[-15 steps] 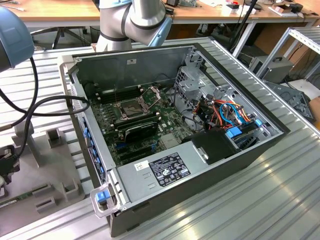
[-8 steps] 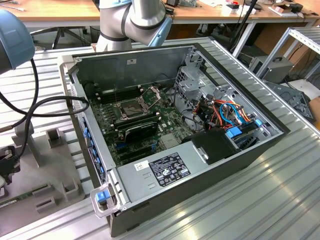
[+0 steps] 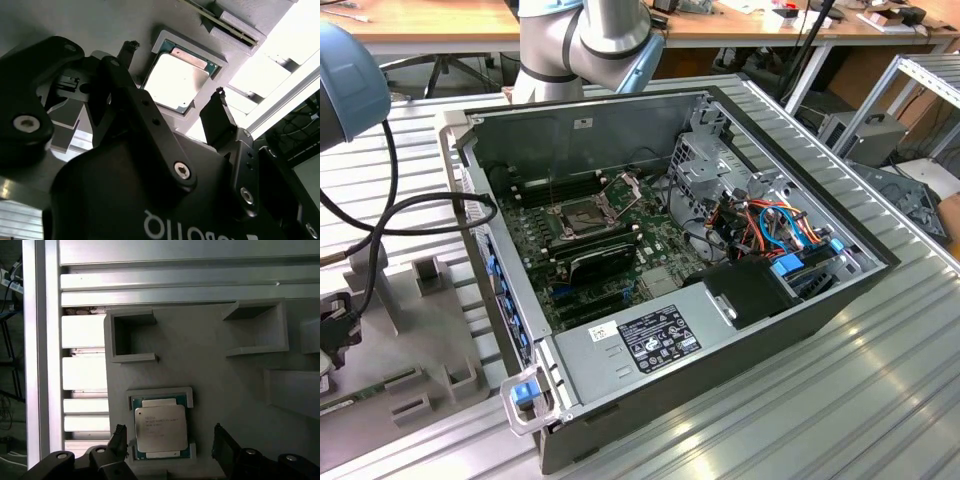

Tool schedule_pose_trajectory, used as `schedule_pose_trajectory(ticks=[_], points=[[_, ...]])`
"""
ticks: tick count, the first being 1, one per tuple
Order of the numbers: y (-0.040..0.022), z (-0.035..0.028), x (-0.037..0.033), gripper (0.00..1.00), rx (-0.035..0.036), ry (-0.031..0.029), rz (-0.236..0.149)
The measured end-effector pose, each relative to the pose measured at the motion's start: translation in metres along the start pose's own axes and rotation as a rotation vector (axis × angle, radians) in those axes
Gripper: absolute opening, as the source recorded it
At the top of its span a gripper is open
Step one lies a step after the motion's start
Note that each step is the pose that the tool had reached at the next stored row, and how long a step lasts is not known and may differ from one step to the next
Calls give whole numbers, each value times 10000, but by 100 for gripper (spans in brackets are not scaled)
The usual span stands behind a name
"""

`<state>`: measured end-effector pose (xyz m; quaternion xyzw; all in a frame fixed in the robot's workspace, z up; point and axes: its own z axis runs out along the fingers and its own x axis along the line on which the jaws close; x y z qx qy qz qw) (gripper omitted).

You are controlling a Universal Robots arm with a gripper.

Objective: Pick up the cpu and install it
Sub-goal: 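Pick up the cpu and move it towards the insertion slot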

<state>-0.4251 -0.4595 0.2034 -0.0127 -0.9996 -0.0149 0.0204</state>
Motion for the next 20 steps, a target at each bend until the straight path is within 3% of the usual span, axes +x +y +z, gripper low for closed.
schedule_pose_trajectory(ticks=[12, 20], points=[[3, 82, -3, 79, 1, 0, -20], [29, 102, -3, 79, 8, 6, -140]])
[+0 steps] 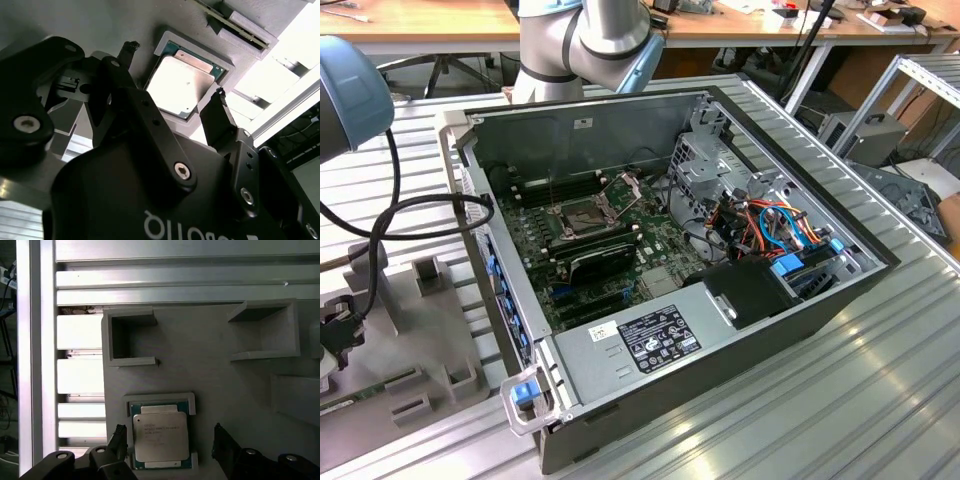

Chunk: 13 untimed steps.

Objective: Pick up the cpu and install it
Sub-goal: 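Pick up the cpu and move it towards the insertion slot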

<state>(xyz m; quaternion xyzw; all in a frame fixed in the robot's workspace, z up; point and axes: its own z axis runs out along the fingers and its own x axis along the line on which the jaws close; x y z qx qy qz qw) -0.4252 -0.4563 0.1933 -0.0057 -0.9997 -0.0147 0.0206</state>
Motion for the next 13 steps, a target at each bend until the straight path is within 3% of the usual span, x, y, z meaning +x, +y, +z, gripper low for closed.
schedule_pose_trajectory(ticks=[5, 9, 13], points=[[1, 28, 4, 79, 42, -4, 3], [0, 36, 4, 79, 207, -5, 9], [0, 49, 4, 79, 224, -4, 9]])
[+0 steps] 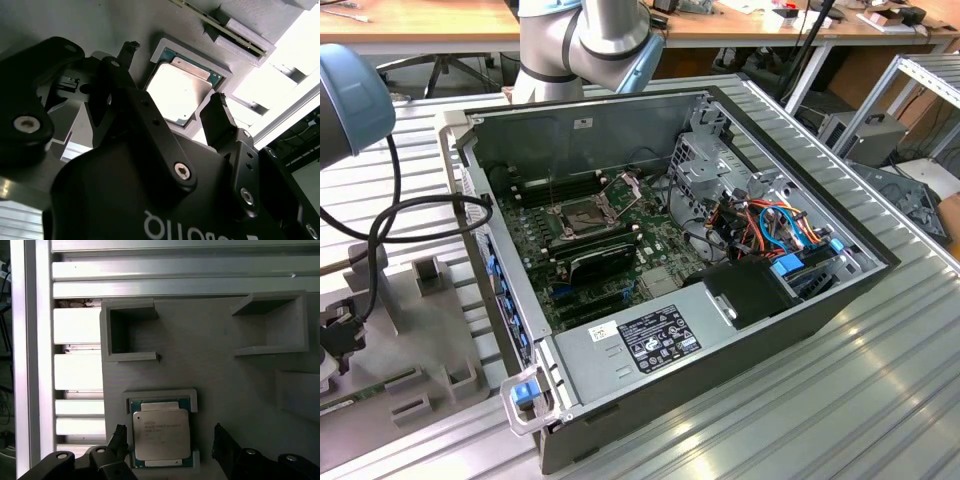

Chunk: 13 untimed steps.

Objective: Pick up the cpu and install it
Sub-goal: 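Pick up the cpu and move it towards the insertion slot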

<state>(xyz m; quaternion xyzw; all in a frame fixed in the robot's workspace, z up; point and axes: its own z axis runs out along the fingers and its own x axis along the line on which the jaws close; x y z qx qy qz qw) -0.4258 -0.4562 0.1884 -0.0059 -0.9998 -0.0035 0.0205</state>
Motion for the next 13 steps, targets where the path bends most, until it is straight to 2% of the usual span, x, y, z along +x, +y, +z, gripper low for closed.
schedule_pose_trajectory(ticks=[11, 12, 13], points=[[0, 9, -1, 79, -1, -1, -1], [0, 9, 0, 78, 0, 1, 0], [0, 10, -1, 71, 0, -1, -1]])
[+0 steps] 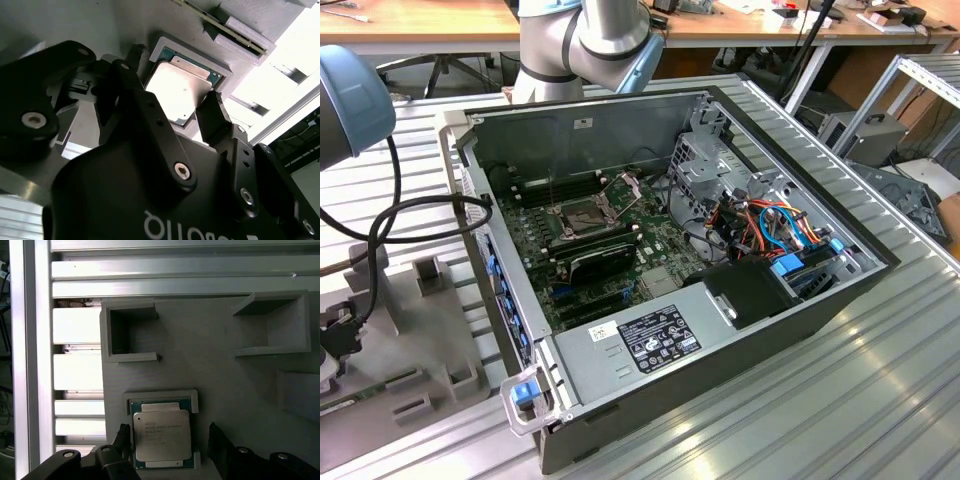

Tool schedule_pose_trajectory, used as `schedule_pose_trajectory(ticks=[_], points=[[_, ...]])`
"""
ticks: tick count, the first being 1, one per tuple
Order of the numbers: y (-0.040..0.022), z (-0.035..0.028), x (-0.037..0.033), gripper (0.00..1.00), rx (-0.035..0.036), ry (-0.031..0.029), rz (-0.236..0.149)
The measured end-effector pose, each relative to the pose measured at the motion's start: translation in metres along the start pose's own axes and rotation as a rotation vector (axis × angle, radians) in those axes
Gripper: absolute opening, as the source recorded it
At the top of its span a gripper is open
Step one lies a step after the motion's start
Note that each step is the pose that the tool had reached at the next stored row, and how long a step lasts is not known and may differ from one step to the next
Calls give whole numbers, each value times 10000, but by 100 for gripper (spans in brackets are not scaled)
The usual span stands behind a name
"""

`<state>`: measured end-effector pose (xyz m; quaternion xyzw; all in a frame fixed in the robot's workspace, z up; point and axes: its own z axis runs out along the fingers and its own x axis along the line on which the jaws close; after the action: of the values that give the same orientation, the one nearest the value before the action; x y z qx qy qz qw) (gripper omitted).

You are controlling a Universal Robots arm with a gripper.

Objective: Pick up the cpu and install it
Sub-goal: 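Pick up the cpu and move it towards the insertion slot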

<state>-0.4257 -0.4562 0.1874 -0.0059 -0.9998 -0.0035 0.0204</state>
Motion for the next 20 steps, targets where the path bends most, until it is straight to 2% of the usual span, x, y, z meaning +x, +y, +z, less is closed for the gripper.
schedule_pose_trajectory(ticks=[2, 20], points=[[0, 0, 0, 60, 2, 1, 0], [0, -2, 0, 62, -8, -1, 1]])
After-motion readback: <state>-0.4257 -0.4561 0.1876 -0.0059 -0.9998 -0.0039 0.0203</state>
